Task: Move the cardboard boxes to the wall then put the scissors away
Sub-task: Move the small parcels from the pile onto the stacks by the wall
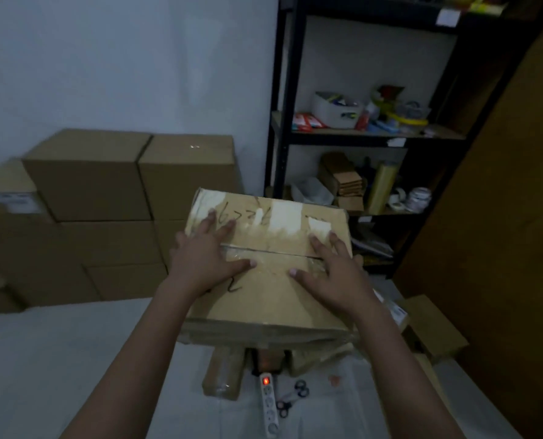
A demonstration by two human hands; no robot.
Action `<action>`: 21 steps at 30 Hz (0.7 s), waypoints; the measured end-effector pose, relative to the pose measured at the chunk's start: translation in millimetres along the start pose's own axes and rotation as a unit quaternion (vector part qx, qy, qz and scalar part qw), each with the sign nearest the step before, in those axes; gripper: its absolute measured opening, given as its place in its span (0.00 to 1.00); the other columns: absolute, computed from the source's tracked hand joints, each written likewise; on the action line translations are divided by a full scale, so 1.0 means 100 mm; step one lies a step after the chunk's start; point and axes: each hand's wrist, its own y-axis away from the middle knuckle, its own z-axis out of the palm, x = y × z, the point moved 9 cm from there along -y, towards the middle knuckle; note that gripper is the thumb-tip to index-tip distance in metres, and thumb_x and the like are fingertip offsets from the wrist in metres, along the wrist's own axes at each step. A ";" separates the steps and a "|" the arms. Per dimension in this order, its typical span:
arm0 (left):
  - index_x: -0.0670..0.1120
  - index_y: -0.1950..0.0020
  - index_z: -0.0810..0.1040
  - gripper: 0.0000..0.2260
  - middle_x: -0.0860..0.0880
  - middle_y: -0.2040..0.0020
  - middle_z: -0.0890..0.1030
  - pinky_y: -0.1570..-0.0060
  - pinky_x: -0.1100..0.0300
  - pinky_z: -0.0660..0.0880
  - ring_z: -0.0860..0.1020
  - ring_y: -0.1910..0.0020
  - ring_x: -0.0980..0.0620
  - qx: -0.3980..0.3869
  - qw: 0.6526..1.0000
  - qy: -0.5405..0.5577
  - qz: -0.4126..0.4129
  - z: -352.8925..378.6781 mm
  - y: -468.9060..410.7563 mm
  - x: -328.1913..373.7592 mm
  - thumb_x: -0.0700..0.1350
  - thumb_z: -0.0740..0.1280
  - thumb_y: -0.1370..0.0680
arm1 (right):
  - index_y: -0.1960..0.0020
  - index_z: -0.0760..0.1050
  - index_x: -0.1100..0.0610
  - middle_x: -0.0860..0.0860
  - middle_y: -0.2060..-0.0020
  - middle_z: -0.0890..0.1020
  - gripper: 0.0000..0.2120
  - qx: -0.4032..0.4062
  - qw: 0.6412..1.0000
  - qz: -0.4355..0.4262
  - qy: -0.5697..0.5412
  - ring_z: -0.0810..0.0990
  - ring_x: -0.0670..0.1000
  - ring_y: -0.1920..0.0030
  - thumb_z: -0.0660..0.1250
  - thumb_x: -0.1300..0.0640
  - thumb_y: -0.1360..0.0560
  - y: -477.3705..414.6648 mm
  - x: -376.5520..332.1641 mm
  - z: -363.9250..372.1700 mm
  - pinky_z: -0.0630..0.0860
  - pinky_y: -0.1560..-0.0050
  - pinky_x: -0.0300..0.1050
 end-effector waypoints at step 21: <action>0.61 0.23 0.58 0.42 0.54 0.20 0.49 0.31 0.39 0.59 0.55 0.24 0.39 0.100 0.984 0.008 -0.145 -1.30 -0.26 -2.98 0.73 0.66 0.34 | 0.22 0.47 0.36 0.42 0.21 0.44 0.42 -0.085 0.985 -0.151 0.008 0.47 0.65 0.23 0.61 0.27 0.30 -1.13 -3.01 1.36 0.55 0.27 0.67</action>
